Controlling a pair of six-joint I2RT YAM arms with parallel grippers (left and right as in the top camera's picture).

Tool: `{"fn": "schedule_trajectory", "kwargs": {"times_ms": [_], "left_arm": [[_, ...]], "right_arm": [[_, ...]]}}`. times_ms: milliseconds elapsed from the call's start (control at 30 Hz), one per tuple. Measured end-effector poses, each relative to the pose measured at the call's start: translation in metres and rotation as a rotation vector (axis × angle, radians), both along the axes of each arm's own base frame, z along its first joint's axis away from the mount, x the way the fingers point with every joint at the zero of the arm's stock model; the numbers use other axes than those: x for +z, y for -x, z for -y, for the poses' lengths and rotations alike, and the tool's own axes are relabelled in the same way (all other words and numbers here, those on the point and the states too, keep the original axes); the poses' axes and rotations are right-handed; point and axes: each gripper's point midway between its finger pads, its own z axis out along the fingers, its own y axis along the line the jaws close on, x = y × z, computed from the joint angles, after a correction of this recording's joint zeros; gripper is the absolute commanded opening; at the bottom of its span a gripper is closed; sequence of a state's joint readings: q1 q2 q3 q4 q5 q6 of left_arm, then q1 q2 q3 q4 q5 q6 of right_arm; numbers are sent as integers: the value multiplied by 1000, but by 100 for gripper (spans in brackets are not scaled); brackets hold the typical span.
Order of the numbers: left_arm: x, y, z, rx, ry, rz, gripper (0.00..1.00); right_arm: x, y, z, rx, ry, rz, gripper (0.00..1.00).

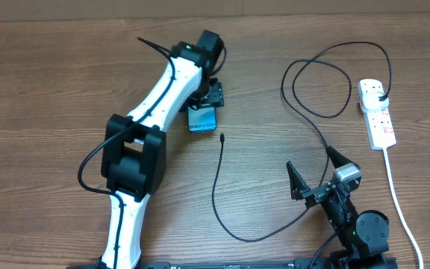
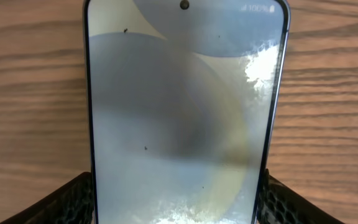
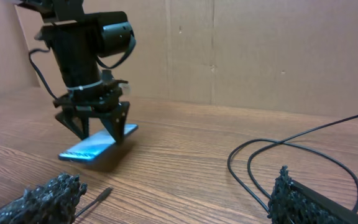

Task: Plug charger to phone and switch on socket
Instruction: 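Lift the phone with the left gripper and carry it toward center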

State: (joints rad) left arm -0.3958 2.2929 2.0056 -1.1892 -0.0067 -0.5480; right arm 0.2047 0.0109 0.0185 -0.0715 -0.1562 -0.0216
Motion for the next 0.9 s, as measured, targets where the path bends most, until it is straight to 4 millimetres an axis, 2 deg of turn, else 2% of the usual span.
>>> {"fn": "schedule_trajectory", "kwargs": {"times_ms": [133,267,300,767,900], "left_arm": [[31,-4,-10,9,11,-5,4],[76,-11,-15,-13,36,40,4],[81,-9,-16,-22,41,34,4],[79,24,-18,-90,48,-103,4],[70,28,-18,-88,41,-145,4]], "right_arm": [[0,0,0,0,0,1,100],[0,0,0,1,0,0,100],[0,0,0,0,0,0,100],[0,0,0,0,0,0,100],[0,0,0,0,0,0,100]]}}
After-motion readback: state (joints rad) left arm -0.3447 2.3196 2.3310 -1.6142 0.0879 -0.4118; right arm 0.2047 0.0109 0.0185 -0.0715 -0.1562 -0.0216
